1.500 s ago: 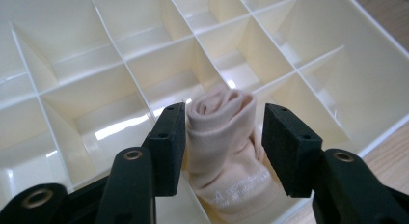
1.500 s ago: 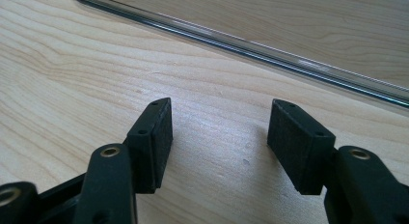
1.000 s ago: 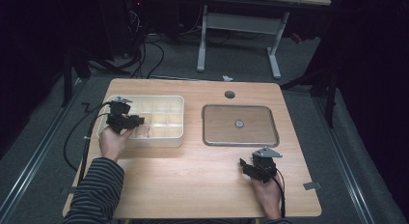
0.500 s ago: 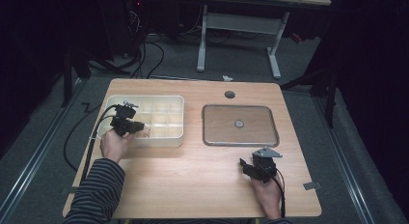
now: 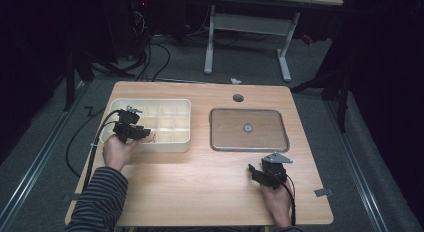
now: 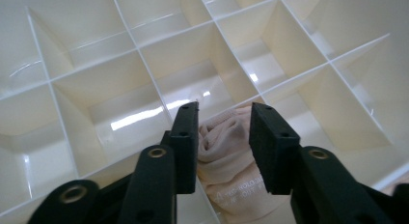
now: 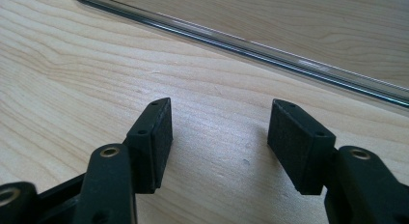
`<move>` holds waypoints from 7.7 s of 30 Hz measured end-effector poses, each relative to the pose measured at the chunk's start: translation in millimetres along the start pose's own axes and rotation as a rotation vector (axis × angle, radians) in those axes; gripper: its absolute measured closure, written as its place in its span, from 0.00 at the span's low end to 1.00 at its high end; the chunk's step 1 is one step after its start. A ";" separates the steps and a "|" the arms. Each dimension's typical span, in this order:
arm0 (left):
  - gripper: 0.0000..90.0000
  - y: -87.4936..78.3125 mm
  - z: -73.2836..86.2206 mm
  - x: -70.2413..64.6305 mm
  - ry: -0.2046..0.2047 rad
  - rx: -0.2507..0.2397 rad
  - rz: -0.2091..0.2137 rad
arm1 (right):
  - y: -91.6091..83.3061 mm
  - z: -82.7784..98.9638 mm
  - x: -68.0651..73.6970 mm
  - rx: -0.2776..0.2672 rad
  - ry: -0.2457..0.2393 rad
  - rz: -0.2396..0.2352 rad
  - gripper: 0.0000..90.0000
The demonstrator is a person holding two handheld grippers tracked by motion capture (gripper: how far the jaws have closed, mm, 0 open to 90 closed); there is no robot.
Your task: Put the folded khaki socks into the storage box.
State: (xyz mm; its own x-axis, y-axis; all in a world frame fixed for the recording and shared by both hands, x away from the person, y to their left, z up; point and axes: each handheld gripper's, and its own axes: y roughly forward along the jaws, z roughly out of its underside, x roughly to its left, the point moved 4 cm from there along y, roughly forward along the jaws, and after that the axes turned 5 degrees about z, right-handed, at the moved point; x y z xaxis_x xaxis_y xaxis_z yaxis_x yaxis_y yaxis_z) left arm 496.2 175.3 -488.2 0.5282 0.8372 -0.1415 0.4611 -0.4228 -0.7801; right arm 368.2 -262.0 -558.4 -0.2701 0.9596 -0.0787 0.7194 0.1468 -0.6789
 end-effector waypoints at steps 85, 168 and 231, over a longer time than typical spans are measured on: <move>0.53 -72.3 72.9 -43.8 -0.066 -0.244 0.129 | 0.0 0.0 0.1 0.000 0.000 0.000 0.46; 0.45 -18.0 83.6 -80.1 -0.085 -0.205 0.218 | -0.1 0.1 0.5 0.001 0.000 -0.004 0.45; 0.43 26.5 93.3 -75.1 -0.013 -0.184 0.008 | -0.1 0.1 0.5 0.000 -0.002 -0.003 0.45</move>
State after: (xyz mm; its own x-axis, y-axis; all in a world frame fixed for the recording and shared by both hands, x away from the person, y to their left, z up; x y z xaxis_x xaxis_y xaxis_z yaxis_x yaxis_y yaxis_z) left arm 402.3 133.6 -555.1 0.5238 0.8374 -0.1560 0.5803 -0.4849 -0.6543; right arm 368.0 -261.5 -558.4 -0.2736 0.9587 -0.0781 0.7184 0.1497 -0.6794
